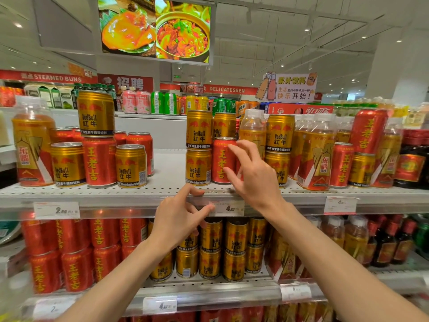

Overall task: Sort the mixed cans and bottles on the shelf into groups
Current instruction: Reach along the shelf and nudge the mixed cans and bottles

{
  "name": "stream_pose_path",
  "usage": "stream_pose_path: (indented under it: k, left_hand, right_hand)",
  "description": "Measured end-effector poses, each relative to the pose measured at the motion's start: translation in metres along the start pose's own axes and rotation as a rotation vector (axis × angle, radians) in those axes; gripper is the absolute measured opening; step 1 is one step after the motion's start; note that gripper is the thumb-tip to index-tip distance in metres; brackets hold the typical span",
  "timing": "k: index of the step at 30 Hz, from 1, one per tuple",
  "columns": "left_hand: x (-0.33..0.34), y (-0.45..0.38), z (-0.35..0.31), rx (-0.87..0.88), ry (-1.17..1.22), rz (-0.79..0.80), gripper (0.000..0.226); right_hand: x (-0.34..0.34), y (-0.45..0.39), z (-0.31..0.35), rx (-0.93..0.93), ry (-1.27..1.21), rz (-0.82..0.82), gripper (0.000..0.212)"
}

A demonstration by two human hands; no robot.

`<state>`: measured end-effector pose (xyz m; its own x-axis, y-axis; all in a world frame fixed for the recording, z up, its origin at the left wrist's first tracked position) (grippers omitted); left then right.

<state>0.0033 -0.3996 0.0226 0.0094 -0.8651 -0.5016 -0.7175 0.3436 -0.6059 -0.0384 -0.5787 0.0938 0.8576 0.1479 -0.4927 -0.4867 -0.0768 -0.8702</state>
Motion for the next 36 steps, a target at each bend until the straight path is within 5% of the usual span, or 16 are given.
stream_pose_path:
  k: [3, 8, 16, 29, 36]
  left_hand:
    - [0.000, 0.001, 0.000, 0.003, -0.007, -0.016, 0.028]
    - [0.000, 0.002, -0.002, -0.001, -0.019, -0.024, 0.028]
    - [0.000, 0.002, 0.000, -0.012, -0.020, -0.022, 0.029]
    - [0.000, 0.002, -0.002, -0.019, -0.026, -0.030, 0.032]
    - [0.001, 0.001, -0.001, -0.014, -0.028, -0.031, 0.032]
  right_hand:
    - [-0.014, 0.016, -0.021, 0.151, -0.030, -0.132, 0.049]
    - [-0.007, 0.031, -0.036, 0.421, -0.030, -0.144, 0.068]
    - [0.005, 0.035, -0.023, 0.466, 0.012, -0.173, 0.086]
    - [0.006, 0.037, -0.020, 0.448, 0.011, -0.134, 0.082]
    - [-0.028, 0.040, -0.046, 0.363, -0.037, -0.230, 0.048]
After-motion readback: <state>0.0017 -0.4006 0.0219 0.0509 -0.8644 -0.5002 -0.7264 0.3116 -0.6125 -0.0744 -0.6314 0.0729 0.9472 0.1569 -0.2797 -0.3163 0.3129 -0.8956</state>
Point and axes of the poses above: each hand's wrist, its own y-axis away from the middle knuckle, its own x-axis out of the palm, z = x × y, the point moved 5 cm from there along -y, towards the middle knuckle, and after that the axes turned 1 degree about z, right-handed, at the moved point
